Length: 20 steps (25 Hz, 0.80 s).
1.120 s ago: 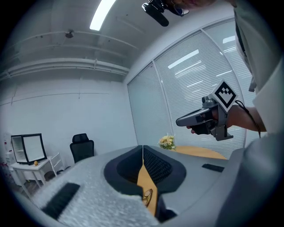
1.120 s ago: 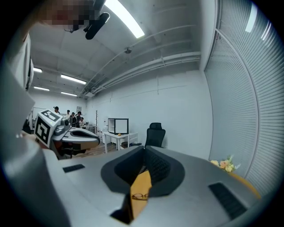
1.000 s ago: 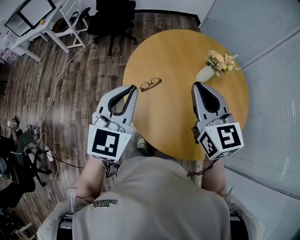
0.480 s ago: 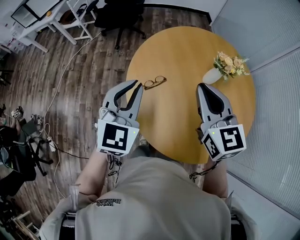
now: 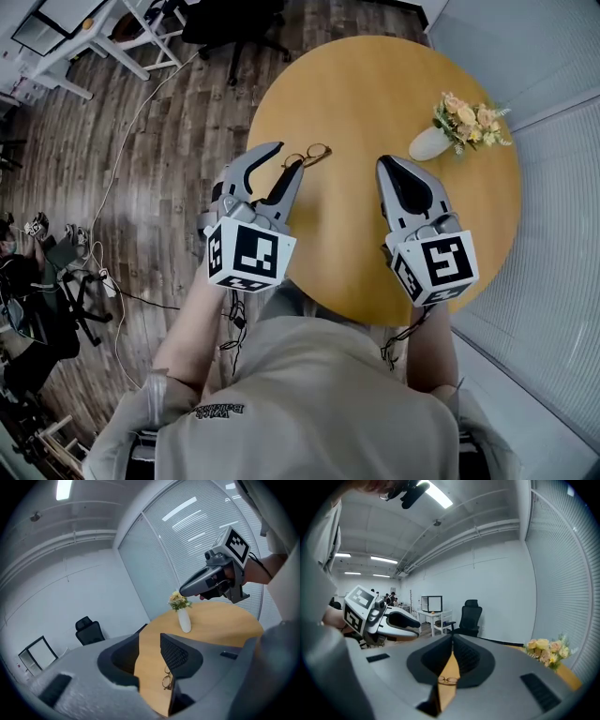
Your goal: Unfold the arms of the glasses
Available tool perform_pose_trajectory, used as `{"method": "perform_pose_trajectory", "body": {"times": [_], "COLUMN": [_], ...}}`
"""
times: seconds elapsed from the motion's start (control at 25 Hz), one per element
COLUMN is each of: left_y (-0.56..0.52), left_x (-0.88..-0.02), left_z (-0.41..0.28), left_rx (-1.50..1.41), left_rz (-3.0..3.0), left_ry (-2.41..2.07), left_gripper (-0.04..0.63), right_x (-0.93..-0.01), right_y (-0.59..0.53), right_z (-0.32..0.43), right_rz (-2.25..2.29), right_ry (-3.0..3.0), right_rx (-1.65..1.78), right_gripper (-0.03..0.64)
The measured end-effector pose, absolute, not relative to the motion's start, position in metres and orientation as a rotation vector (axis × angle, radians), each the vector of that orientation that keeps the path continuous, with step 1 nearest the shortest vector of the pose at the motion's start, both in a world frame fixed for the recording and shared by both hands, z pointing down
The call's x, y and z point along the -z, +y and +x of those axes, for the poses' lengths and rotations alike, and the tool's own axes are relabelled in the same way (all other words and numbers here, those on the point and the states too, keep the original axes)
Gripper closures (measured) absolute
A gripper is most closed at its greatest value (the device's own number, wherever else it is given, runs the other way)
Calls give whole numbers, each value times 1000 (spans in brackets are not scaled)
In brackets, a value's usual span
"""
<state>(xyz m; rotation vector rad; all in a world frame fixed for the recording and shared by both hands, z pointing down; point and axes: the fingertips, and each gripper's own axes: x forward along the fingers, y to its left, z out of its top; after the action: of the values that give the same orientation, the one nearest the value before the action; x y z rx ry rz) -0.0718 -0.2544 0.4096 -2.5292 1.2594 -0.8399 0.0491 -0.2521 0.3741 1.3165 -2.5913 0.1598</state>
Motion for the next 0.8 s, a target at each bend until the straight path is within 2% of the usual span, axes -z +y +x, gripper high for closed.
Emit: {"method": "perform_pose_trajectory", "body": {"times": [0.36,0.8], "left_y": [-285,-311], "left_x": [-507,-604], "left_z": [-69,-58], "left_rx": [1163,1220], "left_rz": [-2432,-2675], "left_ry": [1161,1178], "left_gripper": [442,442], "right_x": [-438,-507], "right_y": [-282,-305], "right_z": [44,40], "right_rz": [1245,1207], "right_ry": [-2550,-2462], "right_rx": [-242,-303], "right_gripper": [583,583]}}
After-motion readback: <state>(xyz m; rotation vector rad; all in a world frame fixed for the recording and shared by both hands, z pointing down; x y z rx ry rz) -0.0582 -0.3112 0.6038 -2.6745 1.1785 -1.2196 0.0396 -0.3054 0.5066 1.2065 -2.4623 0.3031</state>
